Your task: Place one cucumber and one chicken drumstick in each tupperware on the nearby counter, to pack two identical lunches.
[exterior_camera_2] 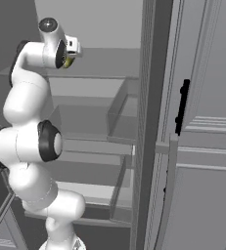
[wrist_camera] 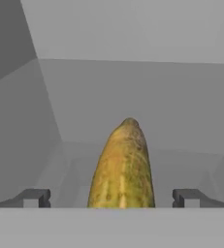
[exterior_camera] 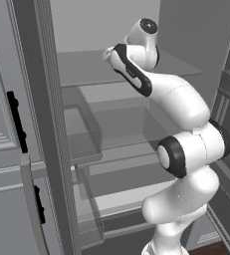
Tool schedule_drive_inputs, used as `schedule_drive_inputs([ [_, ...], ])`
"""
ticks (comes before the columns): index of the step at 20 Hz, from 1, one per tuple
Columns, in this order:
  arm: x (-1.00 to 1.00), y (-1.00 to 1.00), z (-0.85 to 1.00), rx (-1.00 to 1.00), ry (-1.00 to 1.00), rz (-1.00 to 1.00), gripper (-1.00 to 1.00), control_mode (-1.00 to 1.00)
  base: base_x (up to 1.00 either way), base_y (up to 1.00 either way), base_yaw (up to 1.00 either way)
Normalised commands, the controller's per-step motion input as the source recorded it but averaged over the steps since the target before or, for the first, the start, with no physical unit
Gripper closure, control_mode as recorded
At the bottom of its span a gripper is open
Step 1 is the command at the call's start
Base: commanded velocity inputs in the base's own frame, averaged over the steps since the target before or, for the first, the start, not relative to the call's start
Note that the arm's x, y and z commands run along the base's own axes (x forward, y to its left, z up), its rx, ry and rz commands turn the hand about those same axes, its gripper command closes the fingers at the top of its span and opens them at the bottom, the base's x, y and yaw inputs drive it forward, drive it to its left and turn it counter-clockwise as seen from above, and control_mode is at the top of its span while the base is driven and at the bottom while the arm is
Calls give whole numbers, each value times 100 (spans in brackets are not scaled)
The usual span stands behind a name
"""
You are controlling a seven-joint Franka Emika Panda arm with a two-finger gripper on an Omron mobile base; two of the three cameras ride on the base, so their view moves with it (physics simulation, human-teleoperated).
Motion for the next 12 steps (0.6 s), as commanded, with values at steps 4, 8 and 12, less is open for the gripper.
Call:
schedule_drive_inputs([
  [4, -13, -1, -19, 0, 1, 0, -100, -100, 0, 0, 0],
  [8, -19, 0, -23, 0, 0, 0, -100, -100, 0, 0, 0],
  [12, 2, 0, -48, -2, 0, 0, -100, -100, 0, 0, 0],
])
